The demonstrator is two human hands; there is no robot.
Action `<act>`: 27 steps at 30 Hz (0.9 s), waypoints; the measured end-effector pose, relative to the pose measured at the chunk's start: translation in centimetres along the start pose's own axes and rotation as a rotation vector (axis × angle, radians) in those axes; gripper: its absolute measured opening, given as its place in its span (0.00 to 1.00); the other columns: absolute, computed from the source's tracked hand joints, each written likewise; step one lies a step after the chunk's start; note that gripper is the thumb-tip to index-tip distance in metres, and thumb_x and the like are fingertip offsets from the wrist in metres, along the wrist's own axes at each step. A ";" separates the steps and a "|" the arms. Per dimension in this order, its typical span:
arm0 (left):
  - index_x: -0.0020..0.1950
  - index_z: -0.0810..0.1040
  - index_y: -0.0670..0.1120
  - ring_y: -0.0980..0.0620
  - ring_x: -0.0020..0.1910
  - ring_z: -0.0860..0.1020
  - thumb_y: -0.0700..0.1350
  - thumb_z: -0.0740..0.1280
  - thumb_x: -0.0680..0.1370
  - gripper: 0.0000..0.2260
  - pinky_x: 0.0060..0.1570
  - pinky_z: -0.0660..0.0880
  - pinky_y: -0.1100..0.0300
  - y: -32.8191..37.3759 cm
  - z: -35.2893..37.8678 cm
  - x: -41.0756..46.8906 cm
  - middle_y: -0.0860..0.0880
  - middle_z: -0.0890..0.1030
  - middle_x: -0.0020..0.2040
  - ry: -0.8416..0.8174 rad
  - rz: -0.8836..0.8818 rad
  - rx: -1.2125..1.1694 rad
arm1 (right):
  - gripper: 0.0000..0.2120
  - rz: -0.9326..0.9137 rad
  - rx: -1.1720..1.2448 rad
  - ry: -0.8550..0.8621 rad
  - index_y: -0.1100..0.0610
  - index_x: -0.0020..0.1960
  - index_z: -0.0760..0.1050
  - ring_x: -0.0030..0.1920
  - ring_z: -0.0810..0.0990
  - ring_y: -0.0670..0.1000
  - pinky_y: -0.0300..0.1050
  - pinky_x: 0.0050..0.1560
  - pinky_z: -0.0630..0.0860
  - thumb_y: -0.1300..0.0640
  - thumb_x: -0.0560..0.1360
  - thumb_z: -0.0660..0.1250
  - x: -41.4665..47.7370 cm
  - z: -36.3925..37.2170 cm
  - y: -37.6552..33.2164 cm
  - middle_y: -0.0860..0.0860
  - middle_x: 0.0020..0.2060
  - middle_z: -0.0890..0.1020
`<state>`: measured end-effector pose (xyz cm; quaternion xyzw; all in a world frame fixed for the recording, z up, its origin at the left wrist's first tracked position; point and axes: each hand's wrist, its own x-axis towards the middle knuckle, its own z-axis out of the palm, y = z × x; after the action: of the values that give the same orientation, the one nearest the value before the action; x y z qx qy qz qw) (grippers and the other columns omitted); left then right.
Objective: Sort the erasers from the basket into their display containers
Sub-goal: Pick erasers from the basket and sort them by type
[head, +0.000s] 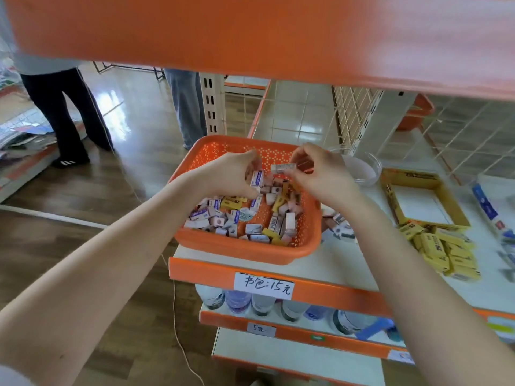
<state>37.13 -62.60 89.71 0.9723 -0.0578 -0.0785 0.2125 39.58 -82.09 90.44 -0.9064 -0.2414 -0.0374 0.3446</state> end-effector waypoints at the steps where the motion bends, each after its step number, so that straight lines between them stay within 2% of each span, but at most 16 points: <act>1: 0.64 0.67 0.50 0.54 0.40 0.76 0.46 0.72 0.70 0.24 0.34 0.72 0.62 1.2 -0.3 0.1 0.55 0.74 0.44 0.007 0.032 0.004 | 0.08 0.021 0.035 -0.001 0.53 0.49 0.73 0.45 0.79 0.45 0.34 0.47 0.73 0.56 0.73 0.71 -0.7 -1.2 0.5 0.46 0.45 0.80; 4: 0.65 0.65 0.51 0.54 0.44 0.77 0.45 0.71 0.71 0.25 0.37 0.76 0.61 5.5 -0.6 1.0 0.53 0.76 0.51 0.032 0.152 -0.009 | 0.08 0.097 0.096 0.081 0.54 0.48 0.75 0.45 0.81 0.46 0.39 0.49 0.77 0.56 0.71 0.73 -3.0 -4.6 2.9 0.47 0.44 0.82; 8: 0.62 0.67 0.53 0.60 0.43 0.75 0.40 0.70 0.72 0.22 0.36 0.74 0.67 12.2 0.8 3.5 0.57 0.74 0.48 0.021 0.316 -0.106 | 0.08 0.230 0.160 0.190 0.53 0.47 0.75 0.41 0.78 0.42 0.26 0.43 0.72 0.60 0.71 0.72 -7.1 -9.6 7.1 0.43 0.40 0.79; 9: 0.60 0.68 0.53 0.58 0.43 0.75 0.38 0.70 0.72 0.21 0.37 0.74 0.67 13.9 1.6 4.3 0.58 0.74 0.47 0.008 0.361 -0.128 | 0.08 0.264 0.166 0.217 0.52 0.46 0.75 0.41 0.78 0.42 0.29 0.44 0.73 0.61 0.71 0.72 -8.2 -10.8 8.4 0.42 0.39 0.78; 11: 0.59 0.68 0.53 0.50 0.44 0.76 0.36 0.69 0.70 0.22 0.41 0.75 0.59 17.4 3.4 6.1 0.52 0.77 0.48 -0.030 0.440 -0.151 | 0.11 0.338 0.191 0.269 0.48 0.41 0.74 0.42 0.78 0.45 0.39 0.47 0.76 0.62 0.71 0.71 -10.7 -13.3 11.0 0.44 0.38 0.78; 13: 0.60 0.70 0.51 0.47 0.43 0.76 0.35 0.69 0.69 0.23 0.41 0.73 0.61 20.7 5.3 7.8 0.48 0.77 0.47 -0.055 0.514 -0.123 | 0.13 0.423 0.215 0.332 0.44 0.40 0.74 0.43 0.78 0.47 0.42 0.47 0.76 0.62 0.72 0.71 -13.4 -15.6 13.3 0.49 0.39 0.79; 15: 0.60 0.71 0.51 0.50 0.39 0.74 0.37 0.70 0.68 0.23 0.35 0.69 0.67 23.6 7.3 9.3 0.49 0.77 0.43 -0.085 0.587 -0.077 | 0.11 0.491 0.250 0.407 0.47 0.40 0.74 0.40 0.78 0.46 0.37 0.40 0.75 0.62 0.73 0.69 -16.0 -17.8 15.2 0.52 0.39 0.79; 17: 0.56 0.72 0.55 0.52 0.36 0.72 0.38 0.71 0.67 0.22 0.37 0.70 0.62 26.3 9.3 10.6 0.49 0.76 0.39 -0.161 0.631 -0.124 | 0.09 0.555 0.289 0.475 0.50 0.41 0.75 0.34 0.77 0.44 0.36 0.34 0.73 0.64 0.73 0.69 -18.5 -19.8 16.8 0.52 0.36 0.79; 19: 0.53 0.72 0.59 0.57 0.33 0.72 0.36 0.73 0.68 0.23 0.40 0.70 0.62 28.9 11.0 11.5 0.52 0.75 0.37 -0.227 0.668 -0.205 | 0.10 0.599 0.291 0.514 0.50 0.40 0.77 0.37 0.78 0.49 0.46 0.42 0.75 0.65 0.73 0.70 -20.7 -21.4 18.6 0.54 0.36 0.81; 22: 0.58 0.74 0.53 0.63 0.34 0.75 0.40 0.75 0.69 0.21 0.38 0.69 0.71 32.5 13.6 11.7 0.54 0.79 0.41 -0.240 0.734 -0.172 | 0.10 0.655 0.221 0.509 0.50 0.41 0.79 0.42 0.78 0.50 0.54 0.52 0.76 0.65 0.72 0.70 -23.2 -23.0 20.9 0.56 0.42 0.83; 24: 0.60 0.75 0.52 0.60 0.37 0.75 0.43 0.76 0.69 0.21 0.38 0.68 0.69 34.4 15.5 11.6 0.53 0.79 0.45 -0.256 0.770 -0.120 | 0.09 0.685 0.186 0.509 0.52 0.42 0.79 0.44 0.77 0.48 0.45 0.51 0.75 0.66 0.72 0.70 -24.3 -23.5 22.2 0.54 0.45 0.83; 26: 0.61 0.75 0.53 0.57 0.42 0.73 0.46 0.76 0.70 0.22 0.39 0.64 0.66 35.7 17.6 12.1 0.54 0.78 0.49 -0.267 0.787 -0.043 | 0.07 0.701 0.137 0.487 0.56 0.45 0.80 0.46 0.78 0.47 0.32 0.46 0.73 0.66 0.72 0.69 -25.1 -23.6 23.3 0.52 0.47 0.82; 27: 0.62 0.75 0.53 0.57 0.43 0.72 0.47 0.75 0.70 0.22 0.39 0.62 0.67 36.0 18.5 12.3 0.54 0.78 0.51 -0.271 0.786 -0.021 | 0.06 0.716 0.117 0.480 0.57 0.46 0.81 0.46 0.79 0.48 0.28 0.43 0.72 0.66 0.73 0.69 -25.4 -23.5 23.9 0.51 0.46 0.82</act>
<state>43.06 -104.42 86.72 0.8547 -0.4514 -0.1192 0.2269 30.62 -123.06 87.90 -0.8775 0.1734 -0.1115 0.4329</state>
